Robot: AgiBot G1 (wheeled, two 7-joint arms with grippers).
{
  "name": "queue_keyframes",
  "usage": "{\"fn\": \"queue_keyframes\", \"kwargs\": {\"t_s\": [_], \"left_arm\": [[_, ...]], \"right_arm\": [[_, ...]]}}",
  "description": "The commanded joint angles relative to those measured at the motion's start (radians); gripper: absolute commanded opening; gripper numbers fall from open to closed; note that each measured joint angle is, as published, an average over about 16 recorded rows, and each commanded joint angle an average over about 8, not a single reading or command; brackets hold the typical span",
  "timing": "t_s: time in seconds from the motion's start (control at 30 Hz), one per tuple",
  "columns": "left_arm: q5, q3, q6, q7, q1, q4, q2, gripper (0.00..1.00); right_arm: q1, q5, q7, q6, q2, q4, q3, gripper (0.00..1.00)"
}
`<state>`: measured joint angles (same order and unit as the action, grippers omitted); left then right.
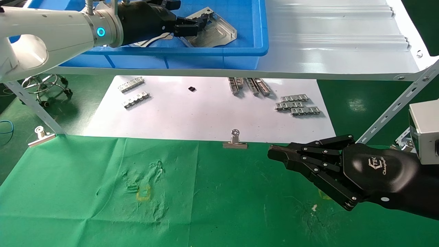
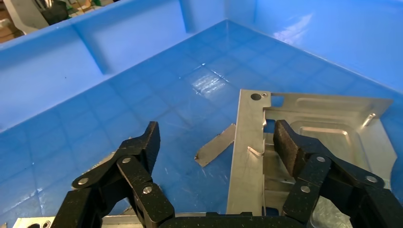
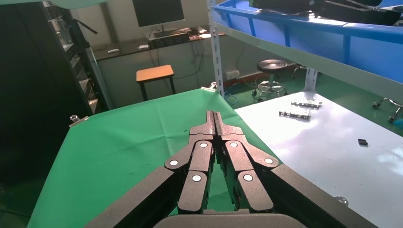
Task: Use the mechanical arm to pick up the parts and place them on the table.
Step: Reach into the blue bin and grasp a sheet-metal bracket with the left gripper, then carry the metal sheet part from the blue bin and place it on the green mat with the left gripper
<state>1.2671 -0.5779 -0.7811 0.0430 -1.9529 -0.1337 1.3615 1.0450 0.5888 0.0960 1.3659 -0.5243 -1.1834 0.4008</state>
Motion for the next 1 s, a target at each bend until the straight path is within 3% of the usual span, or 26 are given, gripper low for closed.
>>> {"fn": "queue_keyframes", "kwargs": {"t_s": [0.03, 1.0], "left_arm": [[-0.001, -0.007, 0.012, 0.001, 0.007, -0.01, 0.001, 0.0], [-0.086, -0.092, 0.053, -0.024, -0.007, -0.035, -0.005, 0.0]], "right_arm": [[0.0, 0.0, 0.0, 0.0, 0.0, 0.0, 0.0, 0.0], [0.0, 0.0, 0.0, 0.0, 0.0, 0.0, 0.0, 0.0]]}}
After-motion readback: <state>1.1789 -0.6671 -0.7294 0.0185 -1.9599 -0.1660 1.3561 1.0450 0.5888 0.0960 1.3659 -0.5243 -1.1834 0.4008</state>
